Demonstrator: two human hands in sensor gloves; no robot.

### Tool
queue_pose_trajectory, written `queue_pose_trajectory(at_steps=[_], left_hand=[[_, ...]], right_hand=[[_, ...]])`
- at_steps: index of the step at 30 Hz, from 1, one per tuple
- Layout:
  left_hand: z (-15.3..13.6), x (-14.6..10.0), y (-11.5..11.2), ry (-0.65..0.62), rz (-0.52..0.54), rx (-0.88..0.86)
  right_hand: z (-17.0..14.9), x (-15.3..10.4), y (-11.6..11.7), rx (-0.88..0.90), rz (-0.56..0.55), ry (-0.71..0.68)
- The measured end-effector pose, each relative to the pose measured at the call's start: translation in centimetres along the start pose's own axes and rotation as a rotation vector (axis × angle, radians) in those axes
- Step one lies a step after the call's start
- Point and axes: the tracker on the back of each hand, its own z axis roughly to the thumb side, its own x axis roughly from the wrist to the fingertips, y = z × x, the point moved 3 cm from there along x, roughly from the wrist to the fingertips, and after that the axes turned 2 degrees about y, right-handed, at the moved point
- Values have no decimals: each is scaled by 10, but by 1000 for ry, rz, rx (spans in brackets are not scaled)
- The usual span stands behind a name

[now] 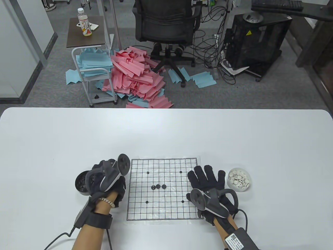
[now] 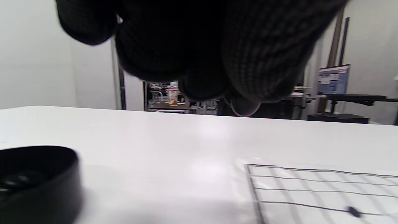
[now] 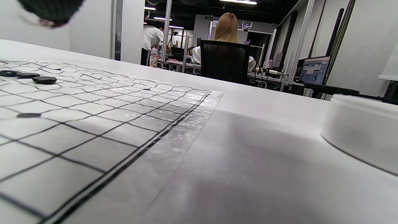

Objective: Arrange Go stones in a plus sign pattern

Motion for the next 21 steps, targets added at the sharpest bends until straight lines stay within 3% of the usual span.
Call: queue_pose_trajectory(at_steps=[4, 11, 21], left_hand=[[46, -9, -6, -125, -28, -71], [103, -17, -31, -210, -139, -138], [142, -21, -60, -238, -204, -39]], right_hand=[[0, 0, 0, 2, -2, -1], [0, 0, 0, 2, -5, -7], [-1, -1, 0, 3, -3, -5]])
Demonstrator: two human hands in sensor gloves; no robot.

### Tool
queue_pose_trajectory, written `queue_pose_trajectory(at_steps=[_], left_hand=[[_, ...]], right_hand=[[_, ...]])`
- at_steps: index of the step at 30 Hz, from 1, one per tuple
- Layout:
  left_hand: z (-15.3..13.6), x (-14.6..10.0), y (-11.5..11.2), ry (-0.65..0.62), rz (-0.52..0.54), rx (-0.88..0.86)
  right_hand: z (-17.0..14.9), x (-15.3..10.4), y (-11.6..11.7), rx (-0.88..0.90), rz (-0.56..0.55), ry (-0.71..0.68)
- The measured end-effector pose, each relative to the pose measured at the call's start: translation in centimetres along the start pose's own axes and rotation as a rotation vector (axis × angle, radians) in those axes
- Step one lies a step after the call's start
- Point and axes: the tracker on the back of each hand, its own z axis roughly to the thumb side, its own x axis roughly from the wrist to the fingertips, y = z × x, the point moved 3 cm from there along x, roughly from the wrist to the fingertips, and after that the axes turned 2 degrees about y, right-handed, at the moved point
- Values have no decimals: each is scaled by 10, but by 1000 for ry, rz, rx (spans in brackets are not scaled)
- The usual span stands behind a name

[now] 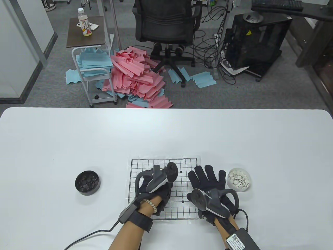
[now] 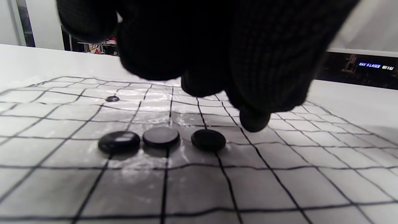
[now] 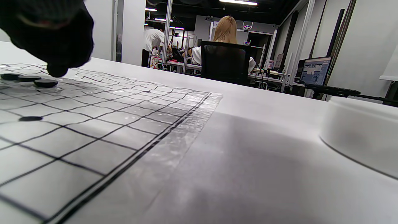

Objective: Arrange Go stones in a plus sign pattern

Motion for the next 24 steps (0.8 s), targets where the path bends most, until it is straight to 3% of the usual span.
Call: queue_pose_trajectory(at_steps=[14, 19, 24], left_hand=[[-5, 5, -10, 35, 1, -49], [-26, 0, 13, 49, 35, -76], [-69, -10, 47, 104, 92, -61]], right_hand=[[1, 0, 0, -3, 3, -6], [0, 0, 0, 0, 8, -1], [0, 0, 0, -2, 7, -2]])
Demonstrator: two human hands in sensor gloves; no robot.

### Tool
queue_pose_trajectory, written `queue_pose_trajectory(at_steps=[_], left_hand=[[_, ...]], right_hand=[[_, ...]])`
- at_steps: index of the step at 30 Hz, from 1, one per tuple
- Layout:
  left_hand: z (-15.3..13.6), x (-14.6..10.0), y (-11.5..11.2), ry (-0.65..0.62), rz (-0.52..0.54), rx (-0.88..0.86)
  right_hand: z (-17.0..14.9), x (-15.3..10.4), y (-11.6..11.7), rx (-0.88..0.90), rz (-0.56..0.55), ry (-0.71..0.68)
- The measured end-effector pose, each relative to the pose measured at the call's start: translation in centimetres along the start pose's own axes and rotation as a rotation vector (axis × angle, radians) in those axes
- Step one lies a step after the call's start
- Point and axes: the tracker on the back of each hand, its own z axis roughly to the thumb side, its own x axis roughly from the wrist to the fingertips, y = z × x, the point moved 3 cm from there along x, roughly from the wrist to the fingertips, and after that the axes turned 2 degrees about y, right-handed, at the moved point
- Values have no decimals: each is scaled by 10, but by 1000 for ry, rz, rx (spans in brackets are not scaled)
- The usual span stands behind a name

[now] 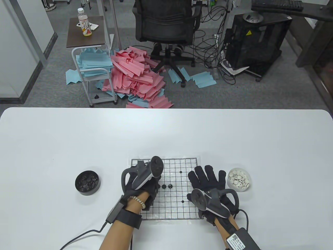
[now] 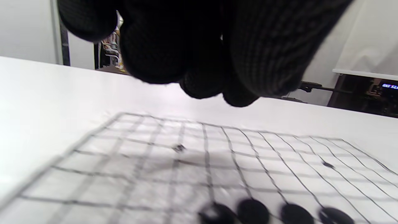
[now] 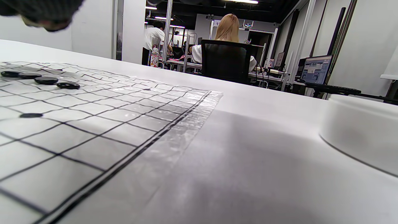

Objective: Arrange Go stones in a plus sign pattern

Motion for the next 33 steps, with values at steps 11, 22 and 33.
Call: queue_pose_trajectory(at_steps=[11, 22, 33], left_hand=[[-138, -7, 39, 296, -3, 47], [-205, -8, -4, 487, -166, 97], [-215, -1, -20, 551, -211, 80]], right_hand=[[3, 0, 0, -12, 7, -2], [4, 1, 1, -17, 12, -2], [7, 1, 0, -19, 10, -9]])
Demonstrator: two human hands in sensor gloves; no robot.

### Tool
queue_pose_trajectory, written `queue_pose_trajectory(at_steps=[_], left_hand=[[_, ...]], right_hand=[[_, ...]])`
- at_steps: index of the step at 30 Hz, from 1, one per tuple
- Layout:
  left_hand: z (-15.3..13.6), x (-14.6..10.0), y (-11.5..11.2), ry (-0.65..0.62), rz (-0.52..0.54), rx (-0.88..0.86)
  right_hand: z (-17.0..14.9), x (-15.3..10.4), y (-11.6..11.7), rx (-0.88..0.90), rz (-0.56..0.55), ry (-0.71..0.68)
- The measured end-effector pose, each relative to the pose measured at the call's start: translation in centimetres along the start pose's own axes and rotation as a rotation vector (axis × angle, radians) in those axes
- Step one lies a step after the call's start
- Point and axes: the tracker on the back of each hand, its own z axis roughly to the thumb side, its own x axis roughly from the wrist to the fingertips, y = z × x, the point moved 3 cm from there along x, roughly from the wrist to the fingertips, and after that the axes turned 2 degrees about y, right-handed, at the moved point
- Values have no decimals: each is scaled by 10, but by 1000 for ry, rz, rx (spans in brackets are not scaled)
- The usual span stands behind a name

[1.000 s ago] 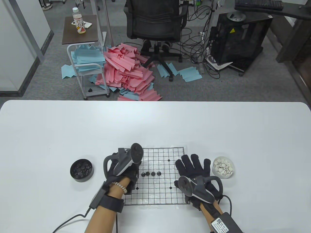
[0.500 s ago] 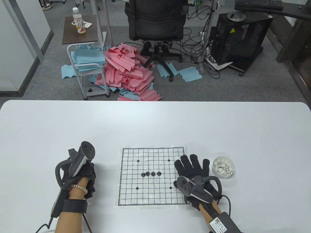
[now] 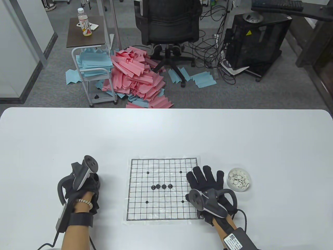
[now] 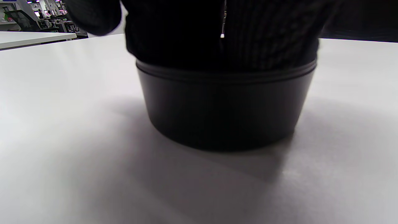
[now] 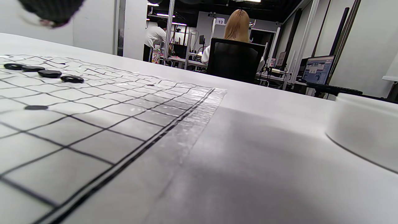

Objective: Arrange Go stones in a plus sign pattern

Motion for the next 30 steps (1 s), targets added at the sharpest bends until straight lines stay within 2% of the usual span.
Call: queue_pose_trajectory(at_steps=[8, 21, 26, 30], left_hand=[[10, -2, -1, 2, 135, 76], [9, -4, 1, -27, 170, 68], [17, -13, 16, -44, 215, 90], [42, -34, 36, -155, 289, 67]], right_hand=[[2, 1, 1, -4, 5, -4], [0, 0, 2, -3, 7, -1], [0, 0, 2, -3, 8, 1], [-1, 0, 2, -2, 8, 2]])
